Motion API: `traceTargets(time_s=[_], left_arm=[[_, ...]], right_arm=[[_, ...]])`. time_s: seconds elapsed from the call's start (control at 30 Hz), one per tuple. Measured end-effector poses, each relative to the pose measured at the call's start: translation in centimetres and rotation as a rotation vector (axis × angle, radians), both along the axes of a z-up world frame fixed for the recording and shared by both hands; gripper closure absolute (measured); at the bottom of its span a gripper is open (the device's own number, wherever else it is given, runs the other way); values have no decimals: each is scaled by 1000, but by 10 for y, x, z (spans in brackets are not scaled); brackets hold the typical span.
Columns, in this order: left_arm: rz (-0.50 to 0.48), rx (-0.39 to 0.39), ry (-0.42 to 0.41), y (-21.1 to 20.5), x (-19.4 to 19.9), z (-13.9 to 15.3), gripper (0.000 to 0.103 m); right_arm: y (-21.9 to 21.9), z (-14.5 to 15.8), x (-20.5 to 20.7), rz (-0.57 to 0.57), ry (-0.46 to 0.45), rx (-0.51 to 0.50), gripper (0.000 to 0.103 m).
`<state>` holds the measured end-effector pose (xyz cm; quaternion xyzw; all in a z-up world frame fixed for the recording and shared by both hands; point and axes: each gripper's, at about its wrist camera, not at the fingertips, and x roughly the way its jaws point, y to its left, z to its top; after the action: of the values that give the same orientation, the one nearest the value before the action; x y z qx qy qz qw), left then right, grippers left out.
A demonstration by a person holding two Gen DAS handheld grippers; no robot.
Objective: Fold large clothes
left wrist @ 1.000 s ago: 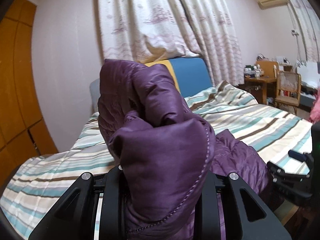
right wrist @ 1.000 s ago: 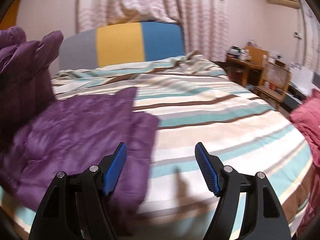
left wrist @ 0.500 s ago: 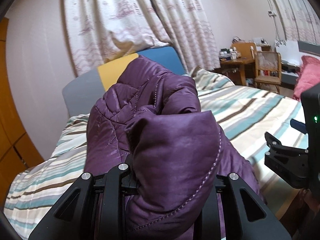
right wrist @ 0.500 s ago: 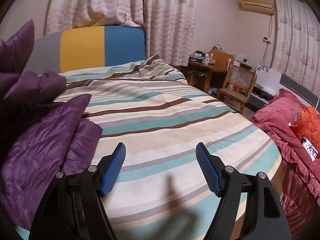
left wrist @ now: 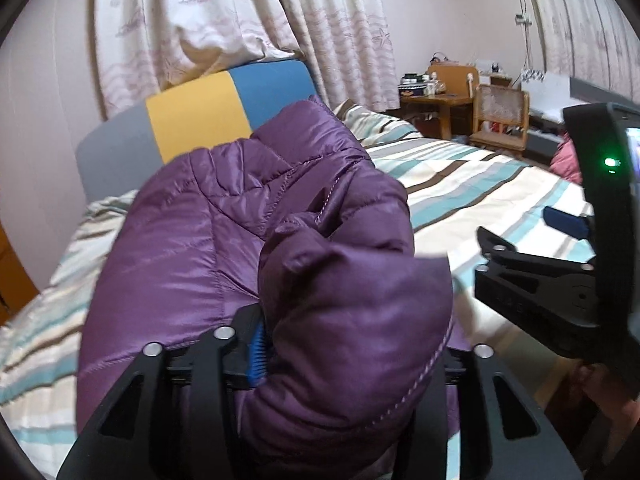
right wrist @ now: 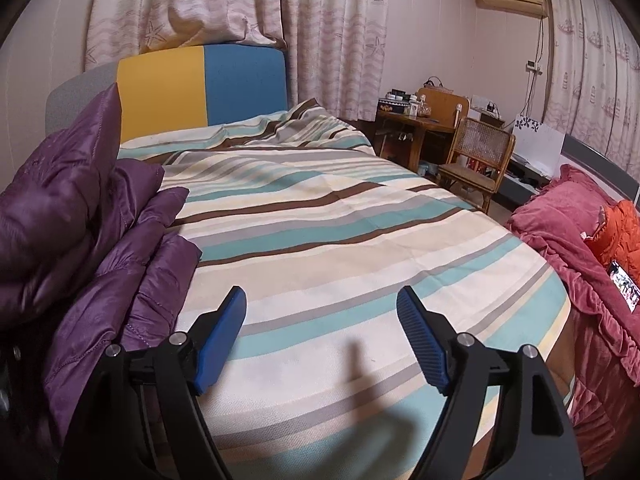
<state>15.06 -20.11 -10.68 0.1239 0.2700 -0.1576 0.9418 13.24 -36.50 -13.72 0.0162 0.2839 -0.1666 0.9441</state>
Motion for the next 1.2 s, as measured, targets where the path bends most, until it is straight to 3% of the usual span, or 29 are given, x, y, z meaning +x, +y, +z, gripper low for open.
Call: traceTargets(time_s=[0.07,0.17,0.4,0.63,0.77,0.87,1.0,1.2], left_arm=[[-20,-2,8,-4,-1,-1,45],[-54,-42,27,-6,-3,1,36],[-95,-215,79,9,-15,22,26],[-115,-271,98,15,-38,34,23],[-98,-347,85,35,-45,47,19],[-5,-425,44,64,-44,56,17],[219,-557,29,119,-31,58,17],[501,-623,72,174,-5,44,17]], right_arm=[[0,-1,0,1,3,1,26],[2,-2,1,3,8,-4,26],[3,-2,2,7,12,-7,26],[4,-3,3,20,9,-16,24],[6,-3,1,28,1,-20,24],[7,-2,1,30,1,-20,24],[7,-2,1,38,1,-22,24],[11,-1,-1,72,-4,-33,23]])
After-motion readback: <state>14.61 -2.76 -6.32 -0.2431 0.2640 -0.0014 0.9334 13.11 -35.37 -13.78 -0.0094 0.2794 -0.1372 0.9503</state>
